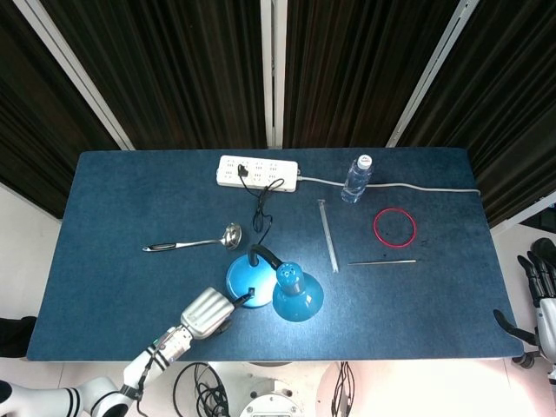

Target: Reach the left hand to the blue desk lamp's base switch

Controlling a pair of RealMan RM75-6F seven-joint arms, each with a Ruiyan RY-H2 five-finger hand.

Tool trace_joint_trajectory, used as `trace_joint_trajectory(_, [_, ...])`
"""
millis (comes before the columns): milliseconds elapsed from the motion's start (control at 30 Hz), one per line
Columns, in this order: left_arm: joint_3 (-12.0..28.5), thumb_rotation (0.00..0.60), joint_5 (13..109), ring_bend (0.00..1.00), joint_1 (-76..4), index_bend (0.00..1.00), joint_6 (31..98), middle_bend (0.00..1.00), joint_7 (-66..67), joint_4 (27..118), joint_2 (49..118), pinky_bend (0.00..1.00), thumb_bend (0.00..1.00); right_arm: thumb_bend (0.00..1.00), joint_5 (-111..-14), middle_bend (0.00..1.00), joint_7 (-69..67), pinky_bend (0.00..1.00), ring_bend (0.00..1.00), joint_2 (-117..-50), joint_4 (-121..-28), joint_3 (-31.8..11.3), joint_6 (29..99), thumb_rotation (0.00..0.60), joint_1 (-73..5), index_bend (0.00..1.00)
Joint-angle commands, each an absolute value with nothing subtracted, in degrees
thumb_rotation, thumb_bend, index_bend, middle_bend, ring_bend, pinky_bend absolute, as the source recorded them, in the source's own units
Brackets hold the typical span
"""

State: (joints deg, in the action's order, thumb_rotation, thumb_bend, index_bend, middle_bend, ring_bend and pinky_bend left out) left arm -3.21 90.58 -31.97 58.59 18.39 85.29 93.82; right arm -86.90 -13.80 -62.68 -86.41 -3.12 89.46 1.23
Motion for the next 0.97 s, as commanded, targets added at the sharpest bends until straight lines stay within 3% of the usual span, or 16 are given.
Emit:
trace_joint_trajectory(33, [-3.2, 0.6, 91.2, 0.81, -31.5, 0.4, 60.2, 0.81, 17.6, 85.1, 93.6, 0.75, 0.38, 0.16, -86.9, 0.0, -13.8, 0.0, 0.0, -62.7, -86.4, -3.1, 89.5, 0.6, 1.2, 0.0])
trace_joint_trajectory(233, [-3.7, 0.6, 93.1, 0.77, -27.7, 0.33, 68.6, 0.77, 14.5, 85.4, 90.0, 0.74, 0.38, 0.16, -87.1, 0.0, -14.0, 0.0, 0.0, -62.4, -86.6, -3.3, 89.9, 0.6, 1.3, 0.0])
trace_joint_trajectory(467, [-4.4, 0.6, 90.6, 0.67, -19.0, 0.32, 81.2, 0.66, 12.5, 88.7, 78.6, 0.67, 0.37, 0.16, -87.0, 0.0, -14.0, 0.0, 0.0, -62.7, -86.4, -3.3, 90.0, 0.6, 1.5, 0.0])
trace_joint_trajectory(567, [-3.2, 0.6, 88.0, 0.48, -15.2, 0.29, 86.7, 0.51, 11.4, 90.1, 74.4, 0.53, 0.34, 0.16, -87.1, 0.0, -13.4, 0.0, 0.0, -62.9, -86.6, -3.2, 89.9, 0.6, 1.4, 0.0])
trace_joint_trajectory(633, [-2.3, 0.6, 86.5, 0.21, -13.3, 0.22, 89.2, 0.29, 11.1, 90.7, 72.7, 0.32, 0.27, 0.16, -87.3, 0.0, -13.0, 0.0, 0.0, -63.0, -86.7, -3.2, 90.1, 0.6, 1.3, 0.0])
trace_joint_trajectory(700, [-2.0, 0.6, 86.4, 0.04, -11.9, 0.15, 91.0, 0.11, 9.9, 91.0, 71.0, 0.13, 0.19, 0.16, -87.6, 0.0, -12.3, 0.0, 0.0, -63.1, -87.0, -3.3, 90.4, 0.6, 1.3, 0.0])
trace_joint_trajectory(800, [-1.3, 0.6, 87.6, 0.0, -10.3, 0.1, 94.4, 0.0, 10.9, 89.2, 69.9, 0.0, 0.08, 0.16, -87.6, 0.0, -10.8, 0.0, 0.0, -63.4, -87.5, -3.3, 90.8, 0.6, 1.5, 0.0])
trace_joint_trajectory(967, [-0.4, 0.6, 85.8, 0.0, -8.7, 0.09, 94.4, 0.0, 11.5, 89.3, 68.5, 0.0, 0.01, 0.16, -87.5, 0.0, -9.0, 0.0, 0.0, -63.5, -88.2, -3.3, 91.3, 0.6, 1.7, 0.0])
